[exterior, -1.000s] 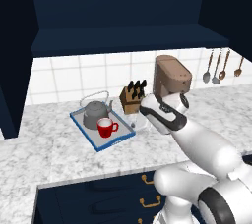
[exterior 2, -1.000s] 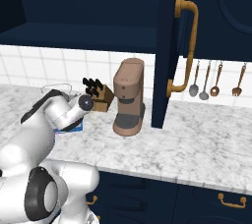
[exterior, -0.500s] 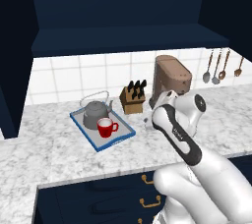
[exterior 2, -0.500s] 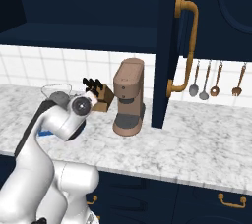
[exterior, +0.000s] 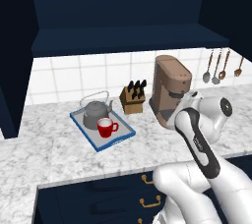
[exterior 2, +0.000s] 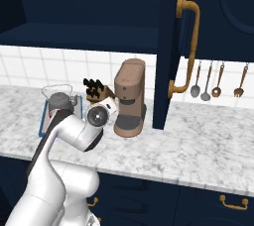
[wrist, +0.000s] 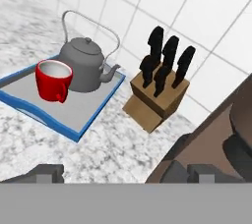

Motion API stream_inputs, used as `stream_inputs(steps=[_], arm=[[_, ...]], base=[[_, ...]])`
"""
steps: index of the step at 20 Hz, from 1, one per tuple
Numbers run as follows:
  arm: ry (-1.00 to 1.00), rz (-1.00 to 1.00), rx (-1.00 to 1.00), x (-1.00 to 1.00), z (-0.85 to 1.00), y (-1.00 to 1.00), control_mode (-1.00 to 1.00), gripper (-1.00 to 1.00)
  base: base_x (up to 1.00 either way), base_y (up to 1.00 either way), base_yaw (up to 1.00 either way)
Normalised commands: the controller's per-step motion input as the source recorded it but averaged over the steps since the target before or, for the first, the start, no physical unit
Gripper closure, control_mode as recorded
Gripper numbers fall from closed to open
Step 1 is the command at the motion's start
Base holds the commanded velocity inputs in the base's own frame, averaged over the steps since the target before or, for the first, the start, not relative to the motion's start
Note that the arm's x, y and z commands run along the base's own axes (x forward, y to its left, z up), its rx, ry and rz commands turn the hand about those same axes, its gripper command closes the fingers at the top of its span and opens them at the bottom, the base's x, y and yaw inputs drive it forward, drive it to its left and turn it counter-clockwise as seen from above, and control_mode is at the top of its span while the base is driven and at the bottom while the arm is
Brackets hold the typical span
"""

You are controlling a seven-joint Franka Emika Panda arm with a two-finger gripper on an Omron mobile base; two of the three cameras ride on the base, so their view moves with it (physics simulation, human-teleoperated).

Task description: Pick the kettle from the counter and place it on the tray. Then pick the mug from the cabinet and place it on the tray. Then close the cabinet doors.

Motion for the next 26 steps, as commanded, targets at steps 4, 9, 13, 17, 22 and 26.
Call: stream_inputs(steps=[4,9,13,17,22,26], arm=[[-0.01,-0.08,0.0,-0.19,0.09,-0.78,-1.0,-1.0],[-0.03,-0.09,0.0,-0.19,0.11,-0.74,-1.0,-1.0],[-0.07,-0.09,0.0,-0.22,0.05,-0.75,-1.0,-1.0],[-0.22,-0.16,0.0,-0.4,-0.02,-0.61,-1.0,-1.0],[-0.32,-0.07,0.0,-0.24,0.22,-0.55,-1.0,-1.0],[-0.27,0.0,0.0,-0.25,0.36,-0.47,-1.0,-1.0]], base=[[0.0,0.0,0.0],[0.0,0.0,0.0],[0.0,0.0,0.0],[0.0,0.0,0.0],[0.0,0.0,0.0],[0.0,0.0,0.0]])
